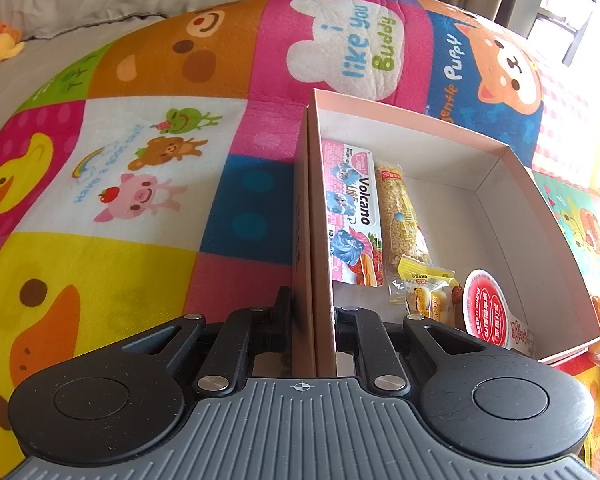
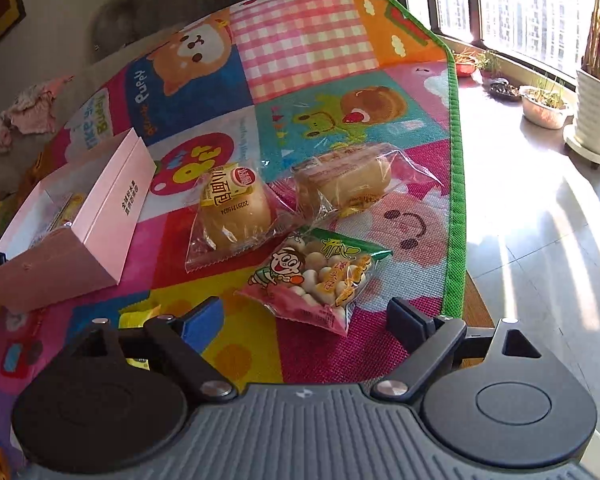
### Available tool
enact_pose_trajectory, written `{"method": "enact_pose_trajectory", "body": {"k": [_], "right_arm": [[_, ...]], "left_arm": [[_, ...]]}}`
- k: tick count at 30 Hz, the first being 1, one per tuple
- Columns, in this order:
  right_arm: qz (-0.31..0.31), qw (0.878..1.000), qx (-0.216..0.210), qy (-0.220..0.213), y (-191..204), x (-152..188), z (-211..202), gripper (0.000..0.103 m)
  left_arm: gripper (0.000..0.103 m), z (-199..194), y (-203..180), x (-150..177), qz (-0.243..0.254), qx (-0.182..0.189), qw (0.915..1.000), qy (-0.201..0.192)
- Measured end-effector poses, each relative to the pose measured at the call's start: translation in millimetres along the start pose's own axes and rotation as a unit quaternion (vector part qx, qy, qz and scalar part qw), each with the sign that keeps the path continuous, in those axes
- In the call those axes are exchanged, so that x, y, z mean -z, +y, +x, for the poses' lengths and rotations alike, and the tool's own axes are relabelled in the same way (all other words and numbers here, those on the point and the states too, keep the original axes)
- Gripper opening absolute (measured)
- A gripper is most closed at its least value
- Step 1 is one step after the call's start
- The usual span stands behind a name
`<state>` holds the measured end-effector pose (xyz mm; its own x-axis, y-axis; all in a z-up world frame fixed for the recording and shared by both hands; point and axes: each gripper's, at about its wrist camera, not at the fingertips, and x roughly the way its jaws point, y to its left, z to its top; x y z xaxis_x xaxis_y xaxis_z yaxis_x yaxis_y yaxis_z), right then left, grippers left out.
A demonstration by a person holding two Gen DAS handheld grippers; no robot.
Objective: Organize objects
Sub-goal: 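Grasp the white-and-red cartoon-boy candy bag with the right gripper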
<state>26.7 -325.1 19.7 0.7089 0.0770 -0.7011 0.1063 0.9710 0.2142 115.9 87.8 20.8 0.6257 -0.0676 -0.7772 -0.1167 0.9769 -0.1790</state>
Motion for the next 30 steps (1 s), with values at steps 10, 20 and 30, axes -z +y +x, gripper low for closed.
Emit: {"method": "enact_pose_trajectory", "body": {"k": [10, 20, 30], "right_arm": [[-0.088, 0.996, 0.026, -0.019, 22, 4, 11, 0.073], [-0.157, 0.987, -0.040, -0.010, 25, 54, -37, 0.083], [-0.134, 0.991, -0.012, -0.019, 37, 46, -25, 0.088]], "left_arm": [[0.014, 0, 0, 0, 0.000, 0.000, 1.0000, 0.000], [0.014, 0, 0, 0, -0.003, 0.000, 1.0000, -0.001], [0.014, 0, 0, 0, -0.002, 0.000, 1.0000, -0.001]]}}
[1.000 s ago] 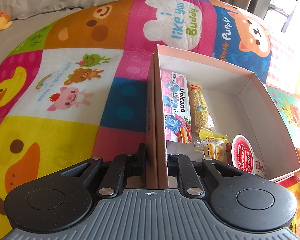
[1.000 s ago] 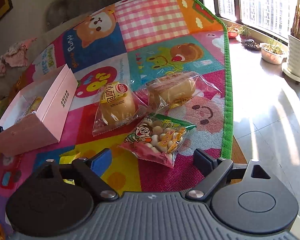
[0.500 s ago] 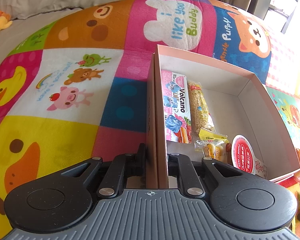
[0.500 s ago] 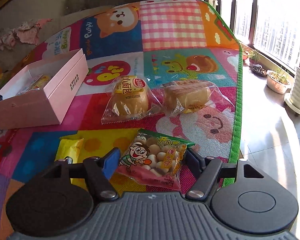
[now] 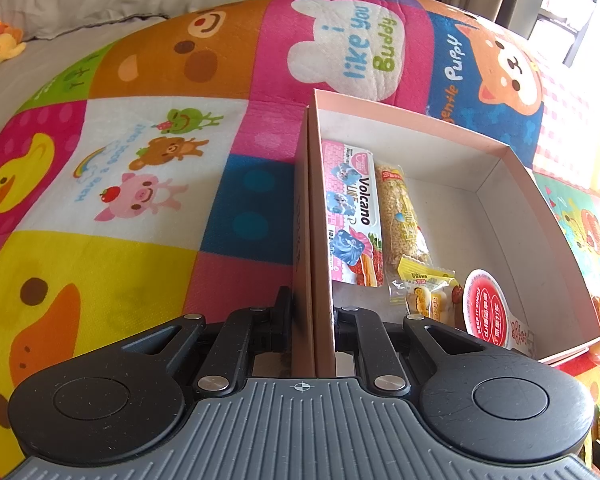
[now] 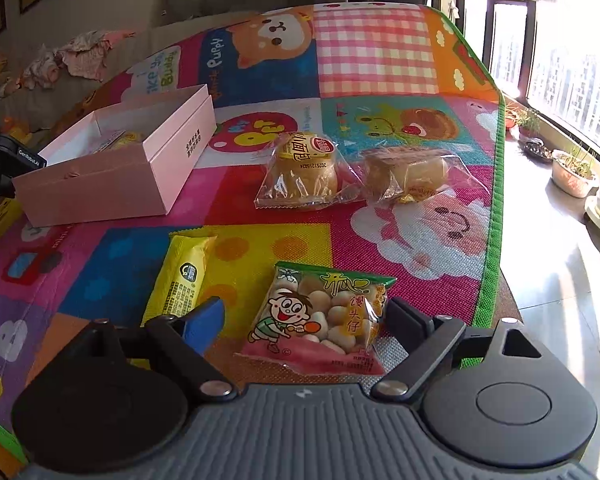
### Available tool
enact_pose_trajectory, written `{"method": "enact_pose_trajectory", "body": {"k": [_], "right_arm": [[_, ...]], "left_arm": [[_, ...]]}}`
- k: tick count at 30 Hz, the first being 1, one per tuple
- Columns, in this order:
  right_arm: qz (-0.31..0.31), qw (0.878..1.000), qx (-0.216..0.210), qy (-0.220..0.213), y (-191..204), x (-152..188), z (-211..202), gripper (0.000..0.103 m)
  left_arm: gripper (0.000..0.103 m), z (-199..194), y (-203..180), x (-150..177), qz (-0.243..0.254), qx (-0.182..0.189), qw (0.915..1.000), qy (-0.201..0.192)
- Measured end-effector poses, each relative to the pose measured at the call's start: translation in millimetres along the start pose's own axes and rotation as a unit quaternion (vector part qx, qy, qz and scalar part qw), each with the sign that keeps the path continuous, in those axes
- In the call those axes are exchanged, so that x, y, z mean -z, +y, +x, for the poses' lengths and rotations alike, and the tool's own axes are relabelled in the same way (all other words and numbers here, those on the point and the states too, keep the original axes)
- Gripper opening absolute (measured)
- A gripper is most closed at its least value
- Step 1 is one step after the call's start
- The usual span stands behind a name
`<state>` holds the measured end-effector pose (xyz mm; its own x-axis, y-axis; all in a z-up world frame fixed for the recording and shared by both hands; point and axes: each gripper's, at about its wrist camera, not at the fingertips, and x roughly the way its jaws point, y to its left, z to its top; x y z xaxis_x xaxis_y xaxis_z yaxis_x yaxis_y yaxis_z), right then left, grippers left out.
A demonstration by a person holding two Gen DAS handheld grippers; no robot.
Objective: Organize objects
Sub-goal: 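Grasp the white-and-red cartoon-boy candy bag with the right gripper, then carry the candy bag into the pink box and release it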
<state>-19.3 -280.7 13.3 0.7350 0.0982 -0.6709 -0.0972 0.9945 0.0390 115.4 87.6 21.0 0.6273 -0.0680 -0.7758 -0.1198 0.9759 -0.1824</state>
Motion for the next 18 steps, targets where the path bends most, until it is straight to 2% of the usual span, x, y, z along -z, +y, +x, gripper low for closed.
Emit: {"method": "enact_pose_trajectory", "body": {"k": [3, 6, 8, 13, 18], "right_arm": [[-0.009, 1.000, 0.010, 0.000, 3, -1, 2, 0.086], [-0.013, 1.000, 0.005, 0.000, 5, -1, -4, 0.065], [-0.015, 1.000, 0.001, 0.009, 7, -1, -8, 0.061], [-0.018, 0.999, -0.032, 0.022, 15, 2, -28, 0.059], [-0.031, 0.997, -0.066, -0.001, 25, -11, -55, 0.059]], "left_arm": [[0.014, 0, 0, 0, 0.000, 0.000, 1.0000, 0.000], [0.014, 0, 0, 0, -0.001, 0.000, 1.0000, 0.000], [0.014, 0, 0, 0, -0.001, 0.000, 1.0000, 0.000], [0.014, 0, 0, 0, -0.001, 0.000, 1.0000, 0.000], [0.014, 0, 0, 1, -0.002, 0.000, 1.0000, 0.000]]}}
